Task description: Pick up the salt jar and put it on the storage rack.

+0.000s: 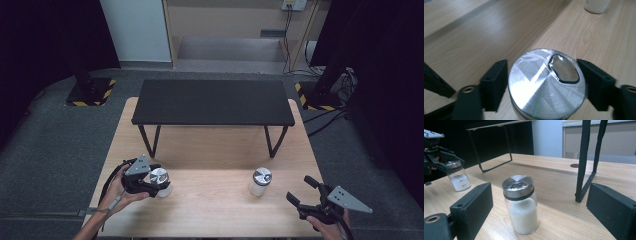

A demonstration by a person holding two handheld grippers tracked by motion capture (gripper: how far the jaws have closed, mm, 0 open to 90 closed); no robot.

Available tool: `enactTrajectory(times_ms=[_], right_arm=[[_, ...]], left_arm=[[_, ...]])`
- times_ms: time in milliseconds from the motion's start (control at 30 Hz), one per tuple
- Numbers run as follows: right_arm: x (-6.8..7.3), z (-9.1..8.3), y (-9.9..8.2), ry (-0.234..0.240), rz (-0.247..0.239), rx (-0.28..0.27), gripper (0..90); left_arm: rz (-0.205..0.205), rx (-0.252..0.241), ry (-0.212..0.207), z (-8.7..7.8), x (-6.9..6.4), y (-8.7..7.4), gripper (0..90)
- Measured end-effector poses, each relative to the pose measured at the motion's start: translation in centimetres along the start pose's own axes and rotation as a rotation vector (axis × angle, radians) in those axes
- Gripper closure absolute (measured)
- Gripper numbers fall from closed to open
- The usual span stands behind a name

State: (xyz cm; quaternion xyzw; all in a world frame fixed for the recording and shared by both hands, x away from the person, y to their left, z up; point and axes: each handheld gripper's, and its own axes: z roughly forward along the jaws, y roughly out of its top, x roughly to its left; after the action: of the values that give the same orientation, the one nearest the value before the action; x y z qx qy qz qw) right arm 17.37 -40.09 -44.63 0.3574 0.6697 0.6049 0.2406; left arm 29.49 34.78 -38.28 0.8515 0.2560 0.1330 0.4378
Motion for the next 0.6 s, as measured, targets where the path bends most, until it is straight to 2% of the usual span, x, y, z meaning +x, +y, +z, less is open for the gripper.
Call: enactTrajectory(times_ms=[333, 433, 600], right_arm=[[0.0, 0.01, -0.01, -0.001, -0.001, -0.001, 6.9], [0.0, 0.01, -0.02, 0.0, -0.003, -0.001, 6.9], [-0.04, 0.06, -0.03, 0.0, -0.001, 0.002, 6.9]], left_arm=[[-0.002, -0.009, 0.005, -0.07, -0.22, -0.17, 34.2], [0.014, -0.006, 0.004, -0.12, -0.39, -0.05, 34.2], [0.017, -0.009, -0.023, -0.11, -0.55, 0.39, 34.2]])
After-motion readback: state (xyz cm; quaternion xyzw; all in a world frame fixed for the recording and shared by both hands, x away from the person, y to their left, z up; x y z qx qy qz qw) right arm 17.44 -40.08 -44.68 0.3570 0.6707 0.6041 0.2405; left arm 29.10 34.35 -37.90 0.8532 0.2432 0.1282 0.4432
